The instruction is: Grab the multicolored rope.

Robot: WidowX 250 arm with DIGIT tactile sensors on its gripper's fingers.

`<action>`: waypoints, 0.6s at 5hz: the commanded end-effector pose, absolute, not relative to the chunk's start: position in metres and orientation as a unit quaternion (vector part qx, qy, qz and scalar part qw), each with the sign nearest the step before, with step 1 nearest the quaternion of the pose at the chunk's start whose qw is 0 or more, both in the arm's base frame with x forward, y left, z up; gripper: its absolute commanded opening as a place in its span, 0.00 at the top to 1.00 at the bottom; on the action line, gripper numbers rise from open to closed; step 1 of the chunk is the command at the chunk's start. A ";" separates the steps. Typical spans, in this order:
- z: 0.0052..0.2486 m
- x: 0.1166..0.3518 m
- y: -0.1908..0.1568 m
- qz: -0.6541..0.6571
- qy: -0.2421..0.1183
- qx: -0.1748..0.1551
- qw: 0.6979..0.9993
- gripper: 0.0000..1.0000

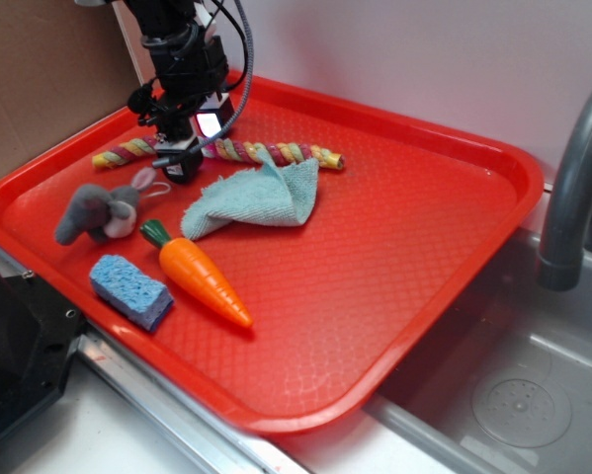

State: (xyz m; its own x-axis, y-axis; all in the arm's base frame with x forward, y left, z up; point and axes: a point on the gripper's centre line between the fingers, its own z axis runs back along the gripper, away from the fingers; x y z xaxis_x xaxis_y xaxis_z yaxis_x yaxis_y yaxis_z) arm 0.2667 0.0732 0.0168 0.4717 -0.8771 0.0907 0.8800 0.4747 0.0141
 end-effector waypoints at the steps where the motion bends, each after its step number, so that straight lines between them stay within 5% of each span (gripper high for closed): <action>1: 0.015 0.271 0.054 -0.537 -0.050 0.001 0.842 1.00; 3: 0.041 0.260 0.057 -0.487 -0.052 0.057 0.870 1.00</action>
